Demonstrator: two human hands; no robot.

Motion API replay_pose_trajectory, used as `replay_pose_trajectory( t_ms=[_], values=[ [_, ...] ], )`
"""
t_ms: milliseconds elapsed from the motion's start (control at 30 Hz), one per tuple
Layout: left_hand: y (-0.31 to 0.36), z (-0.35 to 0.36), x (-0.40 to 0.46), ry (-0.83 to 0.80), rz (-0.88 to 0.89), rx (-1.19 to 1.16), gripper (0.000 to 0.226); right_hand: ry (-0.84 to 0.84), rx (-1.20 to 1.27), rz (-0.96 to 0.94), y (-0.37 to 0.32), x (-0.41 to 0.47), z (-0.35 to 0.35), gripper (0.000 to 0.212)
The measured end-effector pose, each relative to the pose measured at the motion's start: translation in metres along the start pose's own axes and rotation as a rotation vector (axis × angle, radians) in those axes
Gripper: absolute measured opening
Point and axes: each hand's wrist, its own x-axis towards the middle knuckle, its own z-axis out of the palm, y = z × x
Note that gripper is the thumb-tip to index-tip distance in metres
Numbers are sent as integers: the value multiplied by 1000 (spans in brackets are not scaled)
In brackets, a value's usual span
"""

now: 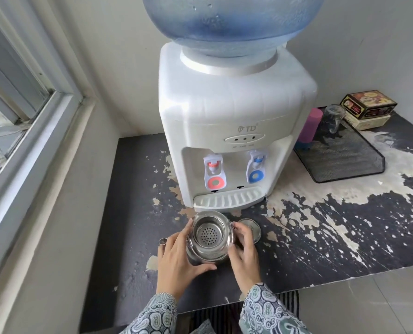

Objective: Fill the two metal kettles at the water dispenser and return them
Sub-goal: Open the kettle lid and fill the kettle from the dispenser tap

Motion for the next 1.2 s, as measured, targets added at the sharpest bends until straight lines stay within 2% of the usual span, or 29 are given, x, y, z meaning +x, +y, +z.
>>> replay_pose_trajectory(
  t_ms=[67, 167, 233, 300, 400, 500, 567, 633, 700, 833, 1033, 1200],
  values=[
    [0, 1, 1, -29, -7, 7, 116, 119, -105, -43, 0, 8, -8, 31],
    [-1, 3, 1, -56, -9, -5, 115, 264, -523, -54, 10, 32, -23, 24],
    [-1, 3, 1, -72, -9, -19, 113, 175, -768, 24, 18, 44, -31, 26],
    [0, 2, 0, -85, -12, -30, 112, 54, -907, 56, 24, 50, -37, 27],
    [1, -1, 0, -97, -5, -46, 113, 9, -931, 50, 25, 56, -41, 24],
    [2, -3, 0, -96, 17, -61, 112, 186, -712, -11, 10, 58, -41, 16],
    [3, -4, 0, -89, 25, -77, 107, 319, -514, -123, -8, 56, -35, 14],
    [2, -4, 1, -94, 27, -78, 102, 327, -417, -258, -26, 53, -24, 16],
    [0, -2, 1, -102, 33, -73, 99, 221, -467, -376, -37, 48, -12, 21],
    [-3, -1, 3, -102, 45, -77, 103, 26, -729, -524, -32, 36, 7, 23],
    [-2, -3, 4, -112, 26, -34, 111, 8, -836, -501, -22, 31, 14, 23],
    [-1, -4, 7, -97, 62, 60, 104, -86, -993, -446, -29, 30, 20, 32]
  ],
)
